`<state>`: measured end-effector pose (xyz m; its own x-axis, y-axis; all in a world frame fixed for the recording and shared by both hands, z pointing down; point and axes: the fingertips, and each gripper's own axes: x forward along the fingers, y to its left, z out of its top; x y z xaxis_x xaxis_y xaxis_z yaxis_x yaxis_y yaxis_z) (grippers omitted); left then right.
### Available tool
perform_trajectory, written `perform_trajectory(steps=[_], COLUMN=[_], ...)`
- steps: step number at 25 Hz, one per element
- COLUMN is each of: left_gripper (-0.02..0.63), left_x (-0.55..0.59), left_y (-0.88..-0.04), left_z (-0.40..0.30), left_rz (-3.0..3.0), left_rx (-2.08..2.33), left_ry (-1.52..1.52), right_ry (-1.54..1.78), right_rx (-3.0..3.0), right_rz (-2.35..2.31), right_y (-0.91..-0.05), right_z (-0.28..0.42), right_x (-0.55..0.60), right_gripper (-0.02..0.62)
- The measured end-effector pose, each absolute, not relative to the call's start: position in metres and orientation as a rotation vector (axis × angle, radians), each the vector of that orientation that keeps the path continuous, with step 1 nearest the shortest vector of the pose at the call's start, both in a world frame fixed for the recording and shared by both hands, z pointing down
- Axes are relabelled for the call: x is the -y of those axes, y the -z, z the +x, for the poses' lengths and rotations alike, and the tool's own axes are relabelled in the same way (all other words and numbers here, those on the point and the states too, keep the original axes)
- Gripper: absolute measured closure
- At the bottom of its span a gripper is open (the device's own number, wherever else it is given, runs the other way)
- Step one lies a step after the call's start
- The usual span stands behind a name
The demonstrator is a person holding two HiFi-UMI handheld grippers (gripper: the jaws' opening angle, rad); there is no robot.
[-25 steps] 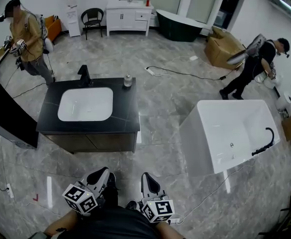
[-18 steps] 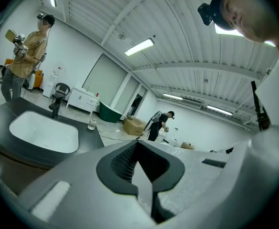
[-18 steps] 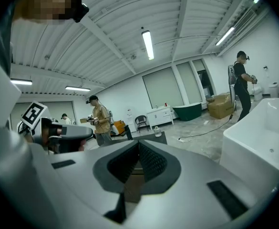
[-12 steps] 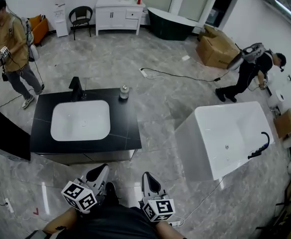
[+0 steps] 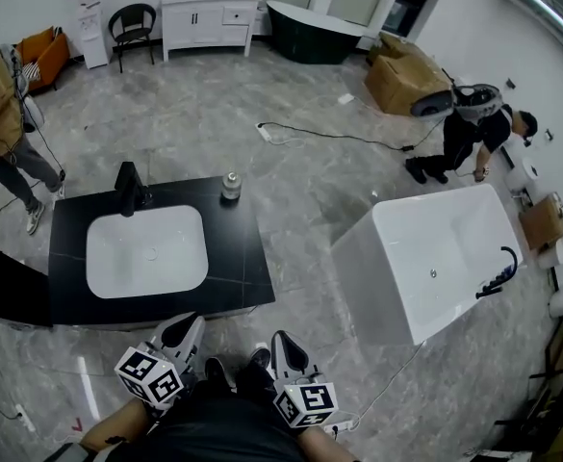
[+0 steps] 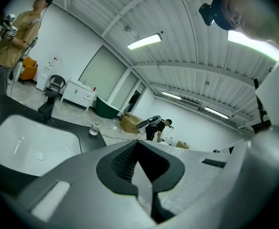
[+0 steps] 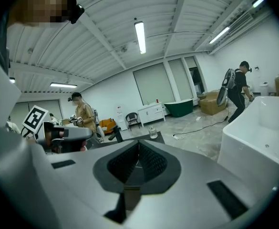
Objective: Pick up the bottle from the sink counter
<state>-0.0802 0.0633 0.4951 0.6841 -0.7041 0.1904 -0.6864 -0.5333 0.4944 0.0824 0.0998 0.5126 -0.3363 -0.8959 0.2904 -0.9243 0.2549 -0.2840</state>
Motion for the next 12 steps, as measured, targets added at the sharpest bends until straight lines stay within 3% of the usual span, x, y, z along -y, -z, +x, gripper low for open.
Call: perform_trajectory(steps=[12], left_gripper=[0.607], left_x=[0.043], left_y=[-0.498], left_z=[-0.058], left_rz=[2.356], left_rx=[1.206], left_ry=[-0.01], right_ry=[-0.709], right_rx=[2.518], right_rz=[1.636], right_y=[-0.532], right_z=[0.101], right_x=[0.017], right_gripper=[0.589])
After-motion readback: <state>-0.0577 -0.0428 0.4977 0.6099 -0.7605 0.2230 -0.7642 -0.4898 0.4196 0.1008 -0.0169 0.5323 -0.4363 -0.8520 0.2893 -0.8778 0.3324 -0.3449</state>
